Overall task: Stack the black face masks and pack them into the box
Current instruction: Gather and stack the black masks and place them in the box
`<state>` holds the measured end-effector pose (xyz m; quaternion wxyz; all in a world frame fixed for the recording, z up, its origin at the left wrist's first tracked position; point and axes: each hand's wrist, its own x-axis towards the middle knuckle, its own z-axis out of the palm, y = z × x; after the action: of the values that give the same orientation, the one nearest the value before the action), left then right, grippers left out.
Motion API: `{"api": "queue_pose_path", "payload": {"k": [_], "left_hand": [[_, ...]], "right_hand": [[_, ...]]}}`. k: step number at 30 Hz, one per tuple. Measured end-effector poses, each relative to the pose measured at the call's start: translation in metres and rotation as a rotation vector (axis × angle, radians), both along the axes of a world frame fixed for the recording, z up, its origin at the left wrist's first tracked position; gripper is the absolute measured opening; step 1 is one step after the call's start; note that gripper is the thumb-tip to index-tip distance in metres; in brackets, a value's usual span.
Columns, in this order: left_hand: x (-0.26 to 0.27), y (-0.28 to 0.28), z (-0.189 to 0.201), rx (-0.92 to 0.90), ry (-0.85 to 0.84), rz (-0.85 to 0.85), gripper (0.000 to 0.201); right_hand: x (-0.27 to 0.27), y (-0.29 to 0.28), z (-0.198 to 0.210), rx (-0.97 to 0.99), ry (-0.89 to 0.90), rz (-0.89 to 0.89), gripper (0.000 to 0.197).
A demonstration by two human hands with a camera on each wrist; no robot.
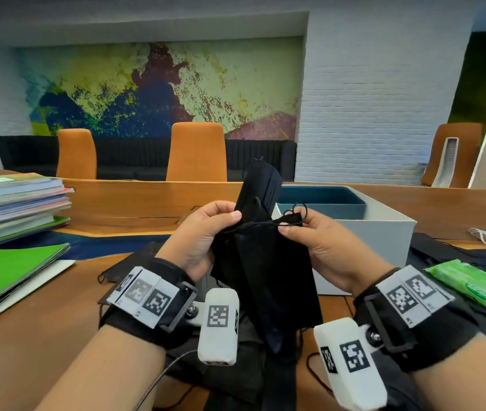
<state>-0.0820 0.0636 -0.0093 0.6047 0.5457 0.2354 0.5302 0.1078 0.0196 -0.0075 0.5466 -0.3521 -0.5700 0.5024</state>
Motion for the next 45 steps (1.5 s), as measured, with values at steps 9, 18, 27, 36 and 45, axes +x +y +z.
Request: {"api": "queue_pose_path", "payload": {"k": [9, 18, 27, 36, 45], "left_hand": [[0.0, 0.0, -0.002, -0.042, -0.03, 0.016, 0.017], [0.002, 0.0, -0.011, -0.073, -0.065, -0.152, 0.02], [0.01, -0.005, -0.015, -0.035, -0.007, -0.226, 0.013], [0.009, -0.001, -0.016, 0.053, 0.296, -0.158, 0.071], [0.008, 0.001, -0.014, -0.041, 0.297, -0.167, 0.032]], "right_hand": [[-0.002, 0.002, 0.002, 0.108, 0.033, -0.097, 0.023], [0.012, 0.005, 0.01, 0.023, 0.406, -0.027, 0.026], [0.005, 0.005, 0.005, -0.131, 0.466, -0.042, 0.026], [-0.004, 0.007, -0.003, -0.082, 0.374, -0.198, 0.018], [0.003, 0.007, -0.002, -0.221, 0.297, 0.006, 0.028]]}}
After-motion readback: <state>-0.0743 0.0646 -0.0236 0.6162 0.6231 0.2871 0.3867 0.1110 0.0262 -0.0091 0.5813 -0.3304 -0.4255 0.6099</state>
